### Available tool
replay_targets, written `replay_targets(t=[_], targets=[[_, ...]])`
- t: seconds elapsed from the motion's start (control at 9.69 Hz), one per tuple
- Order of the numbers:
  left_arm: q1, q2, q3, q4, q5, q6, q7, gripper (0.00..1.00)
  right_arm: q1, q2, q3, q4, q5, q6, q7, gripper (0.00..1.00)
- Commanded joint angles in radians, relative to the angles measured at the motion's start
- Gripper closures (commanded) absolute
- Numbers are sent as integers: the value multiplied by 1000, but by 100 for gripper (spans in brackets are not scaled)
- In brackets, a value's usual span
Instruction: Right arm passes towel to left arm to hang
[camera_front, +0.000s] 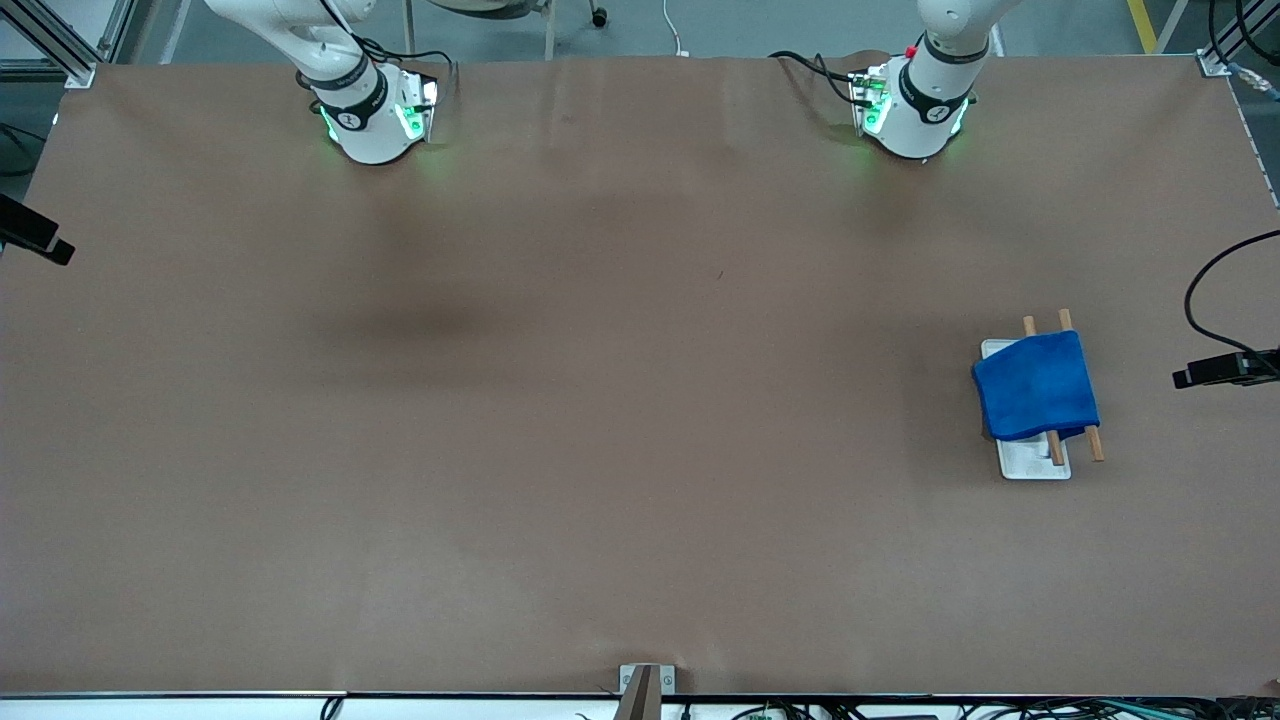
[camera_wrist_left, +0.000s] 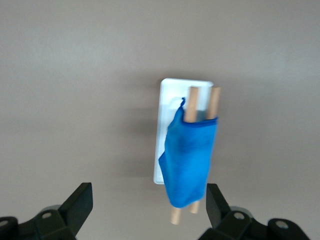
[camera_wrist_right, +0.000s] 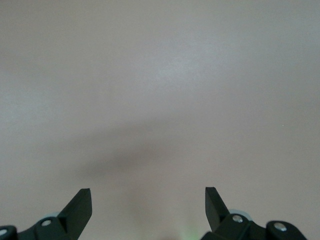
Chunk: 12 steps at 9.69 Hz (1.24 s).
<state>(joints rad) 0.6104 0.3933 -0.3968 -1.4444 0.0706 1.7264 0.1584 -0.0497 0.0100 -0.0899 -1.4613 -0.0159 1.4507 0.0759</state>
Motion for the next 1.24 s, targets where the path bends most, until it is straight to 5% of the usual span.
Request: replay_targets(t=[0.0,0.41,0.93,1.03,1.14], targets=[[-3,-81,-77,-2,8,-30,-115,0,-4,4,1,12,-9,-12,-8,0],[-1,-217,-201,-2,9,-114,-241,0,-15,4,1,10,-7,-12,-8,0],[-1,-263,-280,84,11,-289,-237,0,-15,4,1,10,-6,-12,-8,0],[-27,-314,-272,78,6,-291,-228,0,-15,4,1,10,-7,-12,-8,0],[-144,-344,-178,43,3,-292,-237,0,-15,4,1,10,-7,-12,-8,0]])
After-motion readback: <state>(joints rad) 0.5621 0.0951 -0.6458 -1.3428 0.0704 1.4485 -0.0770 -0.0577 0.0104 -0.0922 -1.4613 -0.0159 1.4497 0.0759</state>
